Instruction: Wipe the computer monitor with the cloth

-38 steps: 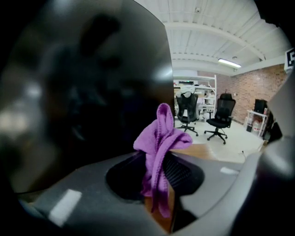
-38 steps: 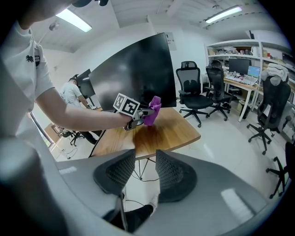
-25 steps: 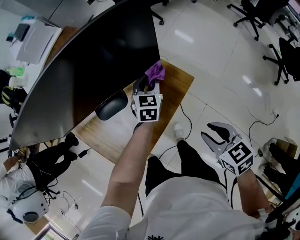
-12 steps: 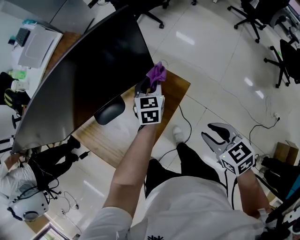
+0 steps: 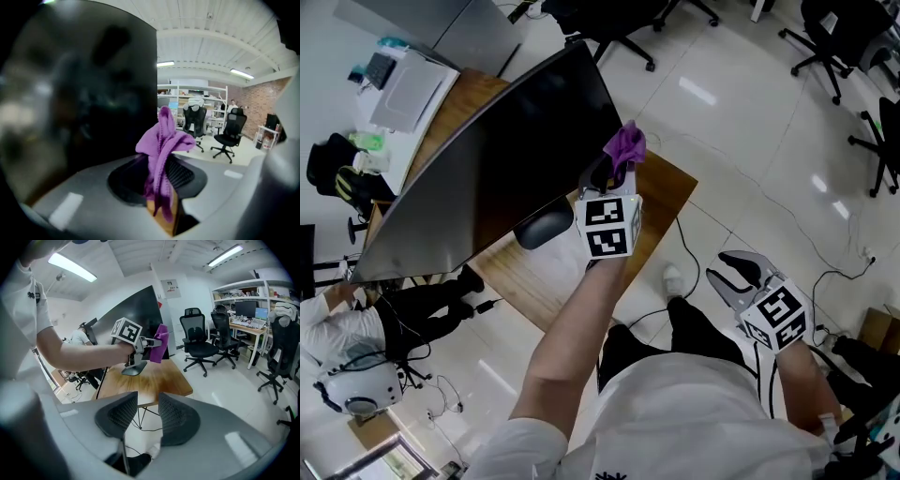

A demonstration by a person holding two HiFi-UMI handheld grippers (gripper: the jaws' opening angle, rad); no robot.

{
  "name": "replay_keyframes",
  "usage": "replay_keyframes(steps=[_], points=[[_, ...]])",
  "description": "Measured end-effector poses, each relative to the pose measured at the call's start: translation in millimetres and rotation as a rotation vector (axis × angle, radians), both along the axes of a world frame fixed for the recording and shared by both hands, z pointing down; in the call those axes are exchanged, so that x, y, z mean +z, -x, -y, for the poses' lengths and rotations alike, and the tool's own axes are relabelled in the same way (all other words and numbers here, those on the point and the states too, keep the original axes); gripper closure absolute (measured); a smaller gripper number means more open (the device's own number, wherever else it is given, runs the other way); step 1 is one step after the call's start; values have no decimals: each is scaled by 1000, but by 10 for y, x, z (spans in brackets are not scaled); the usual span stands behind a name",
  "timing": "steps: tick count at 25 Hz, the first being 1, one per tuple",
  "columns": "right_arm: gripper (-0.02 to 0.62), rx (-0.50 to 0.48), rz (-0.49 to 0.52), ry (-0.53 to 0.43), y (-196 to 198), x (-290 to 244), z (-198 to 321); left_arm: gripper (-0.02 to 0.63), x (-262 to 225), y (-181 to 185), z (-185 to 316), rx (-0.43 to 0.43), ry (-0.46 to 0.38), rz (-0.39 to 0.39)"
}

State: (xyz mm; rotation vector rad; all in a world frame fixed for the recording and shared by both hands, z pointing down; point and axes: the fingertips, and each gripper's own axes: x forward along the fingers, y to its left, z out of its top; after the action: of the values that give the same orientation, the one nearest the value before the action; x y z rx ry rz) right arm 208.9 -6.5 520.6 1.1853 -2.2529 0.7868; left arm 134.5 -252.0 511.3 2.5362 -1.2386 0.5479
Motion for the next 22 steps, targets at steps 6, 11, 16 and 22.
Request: replay_keyframes(steps=[6,11,16,22], points=[[456,-21,23,-23,19,-76,131,479,-519,36,100,-24,-28,-14],[456,-43,40,-43,80,-124,186,479,-908,72,154,-38,-59,-11],[456,-63,52,-67,69,-159,231,479,-1353,73,181,-51,-107,-36],[456,-75,69,-84,90,-157,315,478,-1765,122,249,-62,-158,-47]])
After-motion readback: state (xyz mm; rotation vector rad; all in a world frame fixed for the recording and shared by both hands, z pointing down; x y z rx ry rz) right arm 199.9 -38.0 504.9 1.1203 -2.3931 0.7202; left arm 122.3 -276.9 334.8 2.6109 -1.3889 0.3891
